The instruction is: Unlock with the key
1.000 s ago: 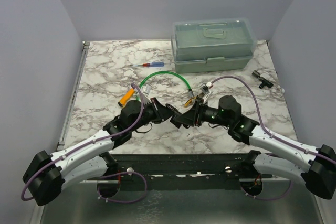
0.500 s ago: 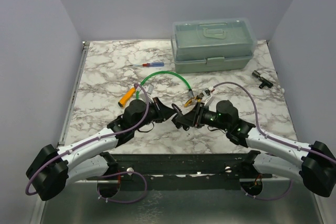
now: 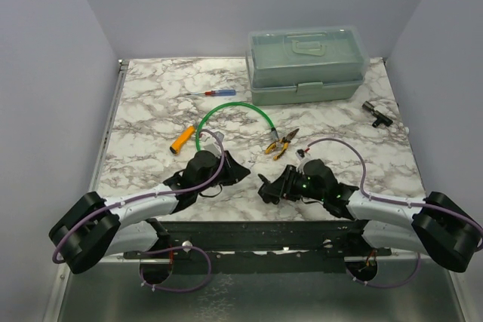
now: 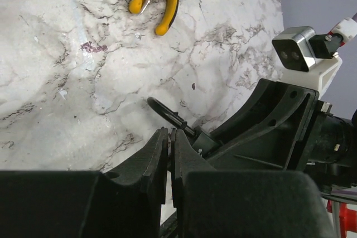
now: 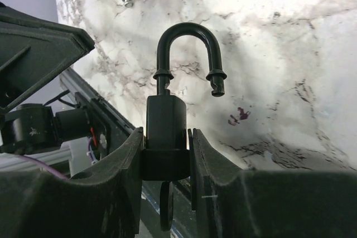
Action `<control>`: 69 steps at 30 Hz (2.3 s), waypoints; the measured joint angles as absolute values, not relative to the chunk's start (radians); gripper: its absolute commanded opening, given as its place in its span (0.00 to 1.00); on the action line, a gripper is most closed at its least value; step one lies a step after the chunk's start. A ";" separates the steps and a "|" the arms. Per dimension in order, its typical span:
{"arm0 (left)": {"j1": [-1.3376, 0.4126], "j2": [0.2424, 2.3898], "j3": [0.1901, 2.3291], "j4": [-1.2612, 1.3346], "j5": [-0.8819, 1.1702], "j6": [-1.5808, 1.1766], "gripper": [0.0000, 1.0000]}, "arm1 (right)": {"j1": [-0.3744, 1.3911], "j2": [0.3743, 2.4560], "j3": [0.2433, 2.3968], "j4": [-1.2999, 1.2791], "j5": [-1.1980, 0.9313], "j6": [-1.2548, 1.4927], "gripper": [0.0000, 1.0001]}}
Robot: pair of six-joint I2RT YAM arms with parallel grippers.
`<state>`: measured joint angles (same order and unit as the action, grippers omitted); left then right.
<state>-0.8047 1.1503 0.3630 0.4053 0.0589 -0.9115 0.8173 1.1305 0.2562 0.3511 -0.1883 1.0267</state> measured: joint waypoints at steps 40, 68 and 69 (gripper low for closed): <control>-0.804 0.567 0.840 -0.585 -0.547 -0.507 0.94 | 0.696 1.291 0.225 0.486 -0.196 1.109 0.00; -0.804 0.576 0.826 -0.594 -0.570 -0.473 0.95 | 0.613 1.290 0.329 0.333 -0.252 1.053 0.74; -0.804 0.575 0.826 -0.594 -0.570 -0.473 0.95 | 0.613 1.274 0.340 0.299 -0.237 1.036 0.74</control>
